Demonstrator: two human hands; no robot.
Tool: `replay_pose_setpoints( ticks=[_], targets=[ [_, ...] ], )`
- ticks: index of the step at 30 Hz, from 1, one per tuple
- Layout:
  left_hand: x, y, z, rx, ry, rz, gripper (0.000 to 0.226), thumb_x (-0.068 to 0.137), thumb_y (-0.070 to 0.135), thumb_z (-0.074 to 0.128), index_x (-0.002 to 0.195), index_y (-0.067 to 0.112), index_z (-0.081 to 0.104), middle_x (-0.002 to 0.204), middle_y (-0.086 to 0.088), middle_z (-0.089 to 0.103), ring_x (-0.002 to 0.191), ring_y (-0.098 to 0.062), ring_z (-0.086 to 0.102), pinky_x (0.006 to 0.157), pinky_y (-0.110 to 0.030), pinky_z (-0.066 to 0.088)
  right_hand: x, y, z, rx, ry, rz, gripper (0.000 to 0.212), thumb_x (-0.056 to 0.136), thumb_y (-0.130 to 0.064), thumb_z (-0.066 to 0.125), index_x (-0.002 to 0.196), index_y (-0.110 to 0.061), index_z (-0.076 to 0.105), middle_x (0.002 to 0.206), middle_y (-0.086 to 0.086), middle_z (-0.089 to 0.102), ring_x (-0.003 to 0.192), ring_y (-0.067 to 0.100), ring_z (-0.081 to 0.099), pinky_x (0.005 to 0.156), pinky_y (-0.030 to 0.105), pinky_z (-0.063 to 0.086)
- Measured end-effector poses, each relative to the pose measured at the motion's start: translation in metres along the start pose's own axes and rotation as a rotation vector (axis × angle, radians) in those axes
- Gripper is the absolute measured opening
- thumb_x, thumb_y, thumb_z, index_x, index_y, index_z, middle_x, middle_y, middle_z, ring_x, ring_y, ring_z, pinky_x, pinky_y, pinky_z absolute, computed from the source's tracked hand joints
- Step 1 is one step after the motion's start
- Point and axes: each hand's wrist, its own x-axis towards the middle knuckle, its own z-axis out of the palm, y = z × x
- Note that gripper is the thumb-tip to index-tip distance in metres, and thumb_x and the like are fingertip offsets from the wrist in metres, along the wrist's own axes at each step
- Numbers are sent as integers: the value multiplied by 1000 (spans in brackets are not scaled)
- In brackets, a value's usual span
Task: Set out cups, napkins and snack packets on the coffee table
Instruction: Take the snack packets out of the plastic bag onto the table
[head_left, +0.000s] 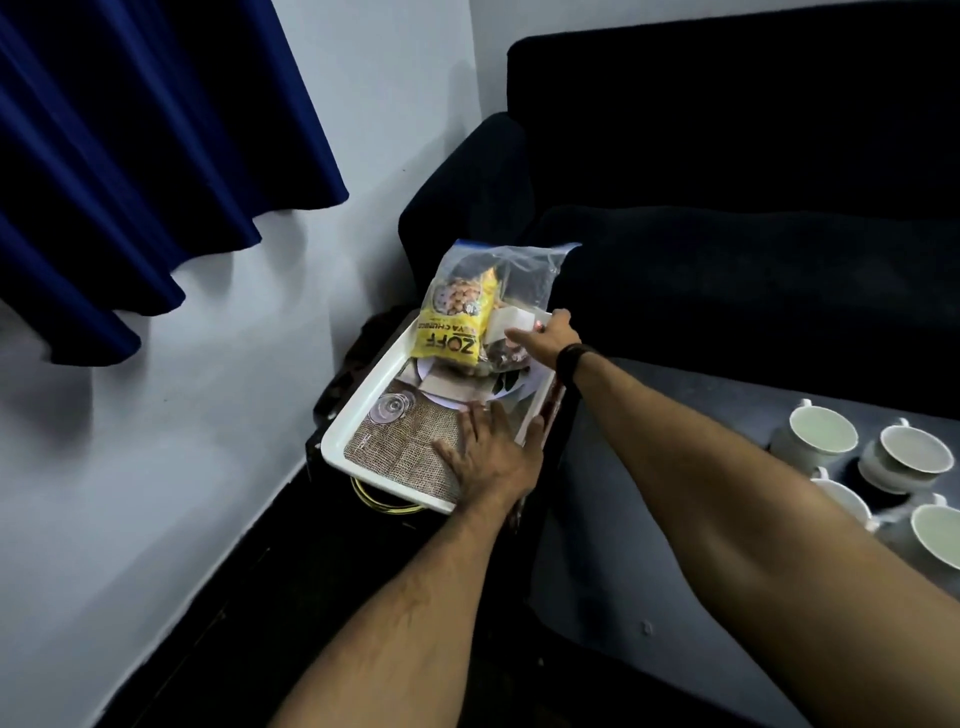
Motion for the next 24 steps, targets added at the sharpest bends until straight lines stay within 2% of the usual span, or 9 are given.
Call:
replay_pose_setpoints(
  ticks=[4,7,8,10,12,16,19,21,24],
  targets=[
    [0,0,2,-7,18,8,83,90,72,16,156,23,15,166,-4,4,153,-22,-6,110,-69,-12,13,-1,6,62,53,36,90,69,-23,87,139,-5,33,131,9,53,115,26,57,84,30,50],
    [0,0,3,-13,57,12,78,91,70,21,154,24,20,165,-3,11,153,-23,-1,110,-71,-9,15,3,21,108,-87,27,49,69,-24,86,108,-12,60,94,4,67,80,21,65,60,30,55],
    [-1,1,3,-13,67,9,77,91,70,22,153,24,23,164,-3,14,152,-23,1,110,-71,-8,13,4,26,72,-129,9,38,74,-25,82,105,-13,64,92,6,69,80,23,66,61,33,57],
    [-1,1,3,6,79,9,78,90,71,20,153,24,25,164,-4,16,152,-22,4,110,-71,-6,10,4,33,-40,-39,-85,31,81,-26,74,108,-11,68,102,11,72,93,29,69,82,42,58],
    [0,1,3,35,81,9,80,89,71,17,153,24,25,164,-4,16,152,-22,5,110,-71,-5,2,-1,26,-25,90,-175,29,84,-25,71,109,-9,69,107,12,72,99,29,68,90,43,56],
    [-4,2,1,8,91,4,77,90,70,25,150,22,33,162,-6,23,150,-23,16,111,-72,1,-24,-3,-22,-107,245,-355,28,87,-29,68,104,-8,70,102,8,69,95,23,65,72,23,44],
    [-12,4,-7,17,90,17,74,92,68,29,150,21,34,160,-8,29,149,-24,19,112,-71,8,-51,16,-69,-129,342,-518,19,86,-20,69,89,-2,65,89,16,64,84,31,63,66,32,45],
    [-13,3,-17,-7,7,-4,76,91,70,24,152,25,29,164,-3,18,151,-21,11,114,-67,3,-73,36,-98,-139,410,-572,17,85,-13,70,83,2,64,86,22,62,79,36,62,69,44,50],
    [-16,12,-29,-180,-21,-49,66,94,64,27,147,26,39,159,-4,31,147,-25,25,118,-55,17,-102,75,-123,-130,467,-586,11,85,-11,69,91,-1,67,93,12,65,86,27,64,75,35,51]
  ],
)
